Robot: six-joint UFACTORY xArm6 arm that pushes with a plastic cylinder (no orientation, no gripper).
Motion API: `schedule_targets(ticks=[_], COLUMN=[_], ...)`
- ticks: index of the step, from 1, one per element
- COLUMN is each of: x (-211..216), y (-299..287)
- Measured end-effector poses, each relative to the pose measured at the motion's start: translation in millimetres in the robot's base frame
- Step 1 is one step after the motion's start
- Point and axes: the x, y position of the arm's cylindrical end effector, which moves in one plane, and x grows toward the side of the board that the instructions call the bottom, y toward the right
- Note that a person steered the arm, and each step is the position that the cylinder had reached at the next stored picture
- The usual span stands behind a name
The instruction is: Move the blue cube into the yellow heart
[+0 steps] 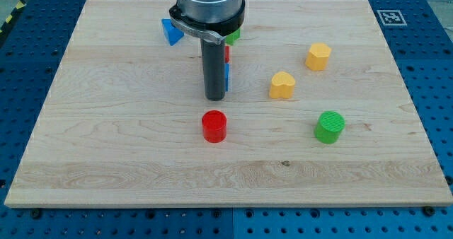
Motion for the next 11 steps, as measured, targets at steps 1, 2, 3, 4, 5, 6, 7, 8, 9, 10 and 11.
schedule_targets(ticks=[1,2,3,4,5,6,7,8,9,10,11], x=[-1,-20,-38,-38,-38,-38,-38,-38,-38,-38,-38], y=[-30,-41,-25,-25,-21,-8,9,26,43,50,55])
